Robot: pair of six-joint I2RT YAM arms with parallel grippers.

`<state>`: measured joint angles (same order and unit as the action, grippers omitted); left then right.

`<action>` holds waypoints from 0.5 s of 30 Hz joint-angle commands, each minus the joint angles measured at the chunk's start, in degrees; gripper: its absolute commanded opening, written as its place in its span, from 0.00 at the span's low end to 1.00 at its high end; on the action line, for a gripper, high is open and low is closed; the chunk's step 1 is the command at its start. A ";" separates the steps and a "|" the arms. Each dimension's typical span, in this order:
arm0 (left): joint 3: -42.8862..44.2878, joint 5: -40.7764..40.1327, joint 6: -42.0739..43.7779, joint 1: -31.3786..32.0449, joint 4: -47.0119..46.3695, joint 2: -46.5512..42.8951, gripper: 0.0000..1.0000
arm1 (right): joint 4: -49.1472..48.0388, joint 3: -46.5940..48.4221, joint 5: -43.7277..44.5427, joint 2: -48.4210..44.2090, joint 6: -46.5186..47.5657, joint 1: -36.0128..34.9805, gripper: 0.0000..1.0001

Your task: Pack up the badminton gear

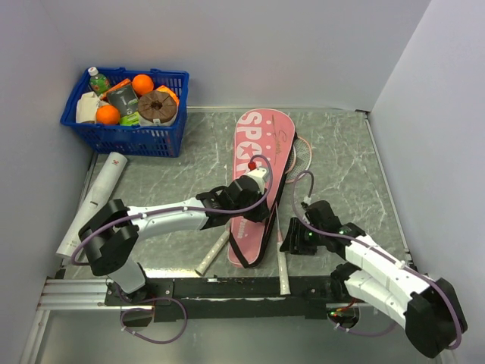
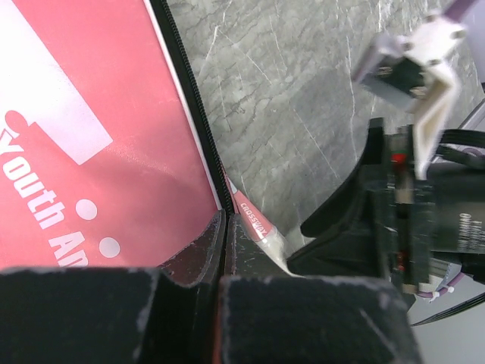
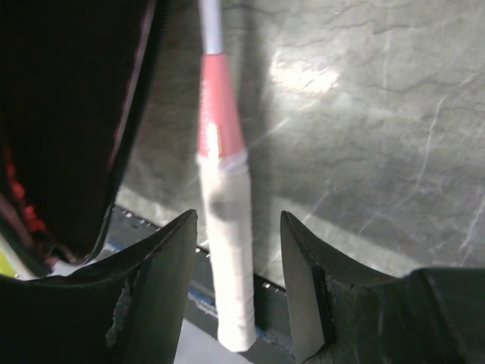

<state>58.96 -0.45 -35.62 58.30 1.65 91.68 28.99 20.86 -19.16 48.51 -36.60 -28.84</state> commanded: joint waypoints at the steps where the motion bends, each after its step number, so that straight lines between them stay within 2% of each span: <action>1: 0.72 -0.08 -0.07 -0.21 -3.14 -1.50 0.01 | -7.01 -1.17 1.32 3.16 -1.89 -1.04 0.56; 11: -0.16 0.89 -0.24 -0.21 -3.49 -1.94 0.01 | -12.99 -2.84 1.14 8.70 -4.62 -3.33 0.54; 14: -0.34 1.59 -0.24 -0.21 -3.58 -1.94 0.01 | -14.84 -3.28 0.79 10.10 -4.88 -3.24 0.41; 15: -0.42 1.68 -0.24 -0.21 -3.67 -1.94 0.01 | -15.80 -3.02 0.70 10.46 -4.88 -3.33 0.28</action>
<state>58.72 -0.08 -35.66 58.22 1.43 91.66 16.99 18.85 -19.11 57.28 -40.64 -31.73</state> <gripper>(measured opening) 0.021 0.430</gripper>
